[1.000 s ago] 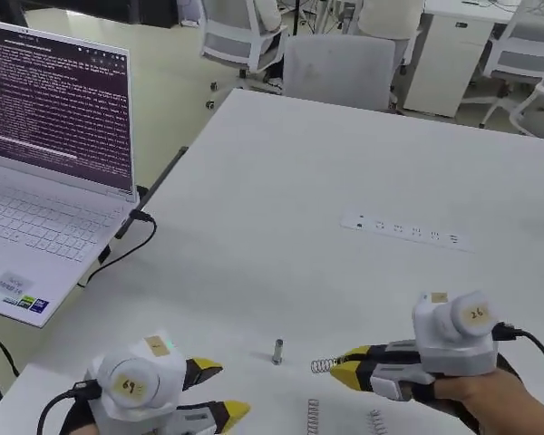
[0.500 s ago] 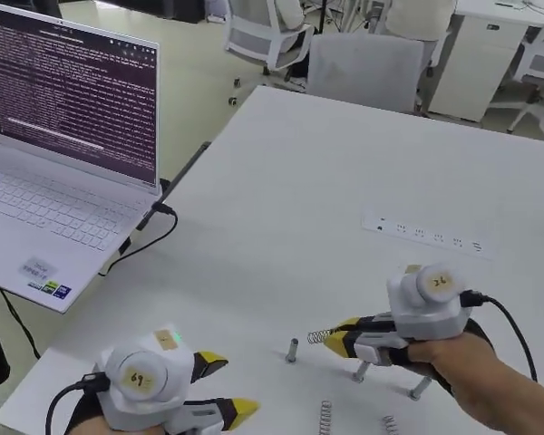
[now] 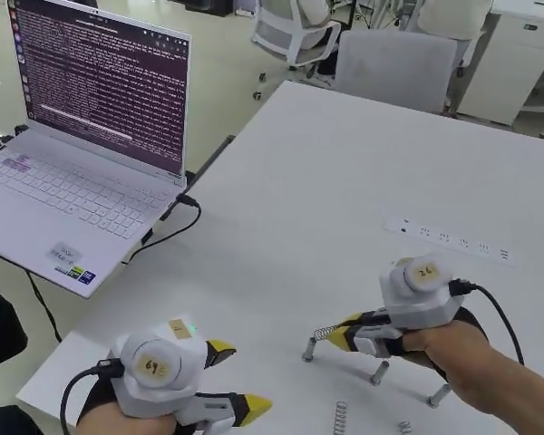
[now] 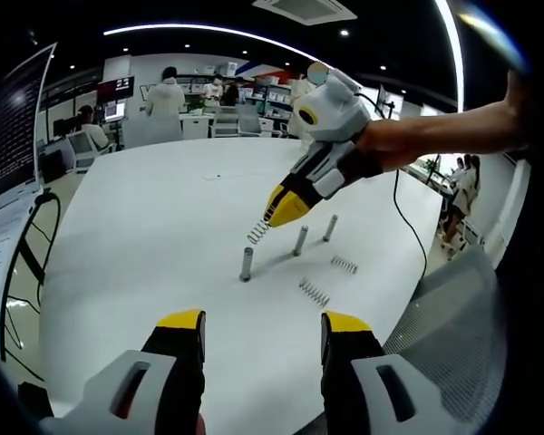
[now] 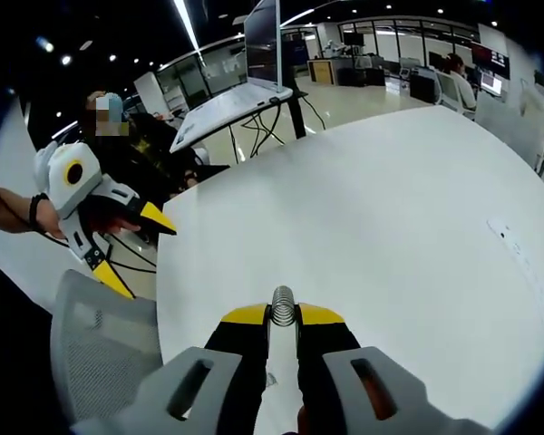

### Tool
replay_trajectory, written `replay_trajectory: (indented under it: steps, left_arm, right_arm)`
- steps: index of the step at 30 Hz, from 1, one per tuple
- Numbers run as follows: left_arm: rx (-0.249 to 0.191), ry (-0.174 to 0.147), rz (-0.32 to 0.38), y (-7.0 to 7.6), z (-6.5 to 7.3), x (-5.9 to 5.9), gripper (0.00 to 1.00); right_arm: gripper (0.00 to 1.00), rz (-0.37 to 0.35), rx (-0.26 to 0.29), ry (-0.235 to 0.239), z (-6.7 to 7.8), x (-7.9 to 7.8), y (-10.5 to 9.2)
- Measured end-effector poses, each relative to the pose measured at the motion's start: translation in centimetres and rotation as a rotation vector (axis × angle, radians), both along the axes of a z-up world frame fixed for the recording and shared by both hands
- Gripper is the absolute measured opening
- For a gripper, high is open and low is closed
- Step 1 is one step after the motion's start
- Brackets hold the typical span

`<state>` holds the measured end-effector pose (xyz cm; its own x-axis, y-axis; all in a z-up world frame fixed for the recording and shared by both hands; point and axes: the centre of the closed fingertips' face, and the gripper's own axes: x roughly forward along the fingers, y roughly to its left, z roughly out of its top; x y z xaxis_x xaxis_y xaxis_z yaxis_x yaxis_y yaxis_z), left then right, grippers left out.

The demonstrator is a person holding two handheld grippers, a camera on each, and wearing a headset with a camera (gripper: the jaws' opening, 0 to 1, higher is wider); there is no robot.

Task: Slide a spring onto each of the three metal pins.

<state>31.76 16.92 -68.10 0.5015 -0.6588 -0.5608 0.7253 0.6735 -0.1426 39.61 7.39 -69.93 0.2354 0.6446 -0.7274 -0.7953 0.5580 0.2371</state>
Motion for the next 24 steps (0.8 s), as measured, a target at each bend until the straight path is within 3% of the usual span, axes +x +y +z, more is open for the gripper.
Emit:
replay_trajectory:
  steps: [16,24]
  left_arm:
    - [-0.012,0.016,0.029,0.7,-0.4,-0.3,0.45]
    - [-0.015,0.022,0.037,0.7,-0.4,-0.3,0.45]
  right_arm:
    - [0.08,0.066,-0.059,0.013,-1.4,-0.3,0.2]
    - [0.08,0.091,-0.084,0.003,-1.3,0.1,0.6]
